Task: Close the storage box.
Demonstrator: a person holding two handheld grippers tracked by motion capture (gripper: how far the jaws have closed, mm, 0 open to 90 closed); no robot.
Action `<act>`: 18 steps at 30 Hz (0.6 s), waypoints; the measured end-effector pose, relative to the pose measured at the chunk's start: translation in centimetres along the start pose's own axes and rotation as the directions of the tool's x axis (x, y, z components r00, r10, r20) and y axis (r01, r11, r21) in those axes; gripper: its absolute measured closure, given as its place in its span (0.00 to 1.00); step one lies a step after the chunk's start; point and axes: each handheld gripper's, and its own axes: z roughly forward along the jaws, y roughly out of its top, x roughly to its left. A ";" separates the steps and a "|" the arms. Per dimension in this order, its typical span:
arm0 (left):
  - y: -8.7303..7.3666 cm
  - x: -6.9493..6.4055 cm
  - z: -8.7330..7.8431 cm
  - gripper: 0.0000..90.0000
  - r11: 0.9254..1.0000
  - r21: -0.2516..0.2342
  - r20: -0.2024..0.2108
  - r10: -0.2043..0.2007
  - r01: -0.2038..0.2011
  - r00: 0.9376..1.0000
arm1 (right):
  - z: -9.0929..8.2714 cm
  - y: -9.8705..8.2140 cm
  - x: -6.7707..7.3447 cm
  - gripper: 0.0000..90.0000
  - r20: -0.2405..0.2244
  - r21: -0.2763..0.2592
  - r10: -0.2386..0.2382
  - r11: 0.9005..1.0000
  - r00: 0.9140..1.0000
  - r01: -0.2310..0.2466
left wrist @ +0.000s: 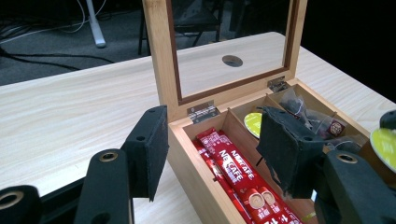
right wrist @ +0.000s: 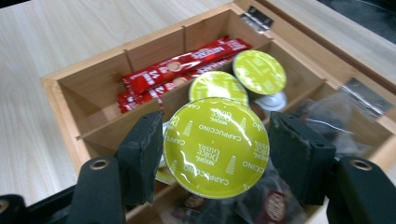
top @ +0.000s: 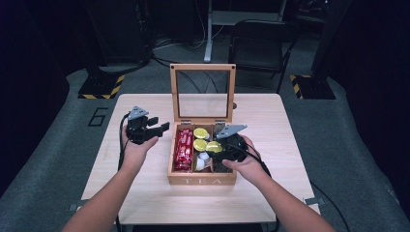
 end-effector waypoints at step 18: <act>-0.1 0.1 -0.1 0.48 1.000 0.005 -0.003 0.003 -0.003 1.000 | -2.7 -1.7 -4.6 0.41 0.130 -0.002 0.065 0.998 0.989 -0.066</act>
